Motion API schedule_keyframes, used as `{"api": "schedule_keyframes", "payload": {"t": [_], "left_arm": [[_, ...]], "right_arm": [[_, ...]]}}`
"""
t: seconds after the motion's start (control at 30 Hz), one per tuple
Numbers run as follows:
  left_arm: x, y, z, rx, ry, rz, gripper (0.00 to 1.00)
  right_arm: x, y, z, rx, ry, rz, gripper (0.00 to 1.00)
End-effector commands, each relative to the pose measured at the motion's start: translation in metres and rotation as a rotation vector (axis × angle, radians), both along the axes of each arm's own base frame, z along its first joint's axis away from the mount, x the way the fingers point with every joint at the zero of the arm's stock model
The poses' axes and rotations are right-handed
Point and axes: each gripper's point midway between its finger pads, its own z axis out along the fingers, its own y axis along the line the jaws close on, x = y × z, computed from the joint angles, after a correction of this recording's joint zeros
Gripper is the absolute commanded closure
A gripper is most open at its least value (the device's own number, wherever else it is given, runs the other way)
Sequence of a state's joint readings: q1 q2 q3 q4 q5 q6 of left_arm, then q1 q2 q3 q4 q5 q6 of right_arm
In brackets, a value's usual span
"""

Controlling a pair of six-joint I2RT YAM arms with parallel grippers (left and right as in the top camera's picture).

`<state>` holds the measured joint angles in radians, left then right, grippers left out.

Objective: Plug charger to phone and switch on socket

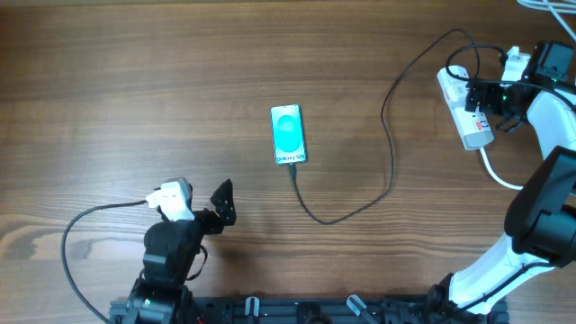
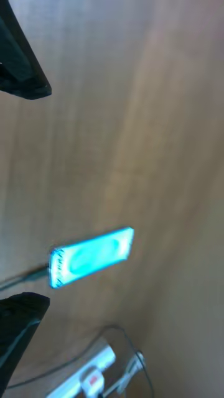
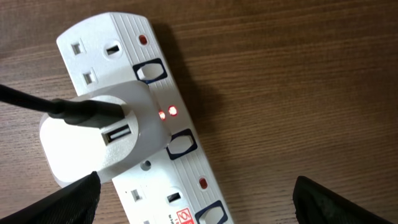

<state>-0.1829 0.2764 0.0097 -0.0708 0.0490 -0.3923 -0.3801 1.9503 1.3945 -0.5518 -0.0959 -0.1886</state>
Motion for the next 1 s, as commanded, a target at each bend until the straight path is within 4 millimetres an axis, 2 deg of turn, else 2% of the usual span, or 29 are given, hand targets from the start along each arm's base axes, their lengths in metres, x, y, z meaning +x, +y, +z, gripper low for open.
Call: {"api": "schedule_keyframes", "payload": {"t": [0.0, 0.1, 0.27, 0.47, 0.6, 0.67, 0.97], "left_arm": [[0.0, 0.003, 0.027, 0.121, -0.152, -0.02, 0.0], [0.0, 0.008, 0.043, 0.147, -0.229, -0.006, 0.0], [-0.001, 0.017, 0.059, 0.163, -0.297, 0.031, 0.0], [-0.001, 0.018, 0.059, 0.214, -0.306, 0.024, 0.0], [0.001, 0.041, 0.059, 0.228, -0.296, 0.117, 0.0], [0.002, 0.047, 0.059, 0.231, -0.293, 0.138, 0.0], [0.002, 0.049, 0.059, 0.312, -0.303, 0.13, 0.0]], "right_arm": [[-0.002, 0.0, 0.001, -0.01, 0.003, 0.007, 0.0], [-0.002, 0.0, 0.001, -0.01, 0.003, 0.007, 0.0], [-0.002, 0.0, 0.001, -0.011, 0.002, 0.007, 0.0], [-0.002, 0.0, 0.001, -0.011, 0.002, 0.007, 0.0], [-0.002, 0.0, 0.001, -0.011, 0.002, 0.006, 0.0], [-0.002, 0.0, 0.001, -0.01, 0.002, 0.006, 0.0], [-0.002, 0.0, 0.001, -0.011, 0.002, 0.007, 0.0]]}}
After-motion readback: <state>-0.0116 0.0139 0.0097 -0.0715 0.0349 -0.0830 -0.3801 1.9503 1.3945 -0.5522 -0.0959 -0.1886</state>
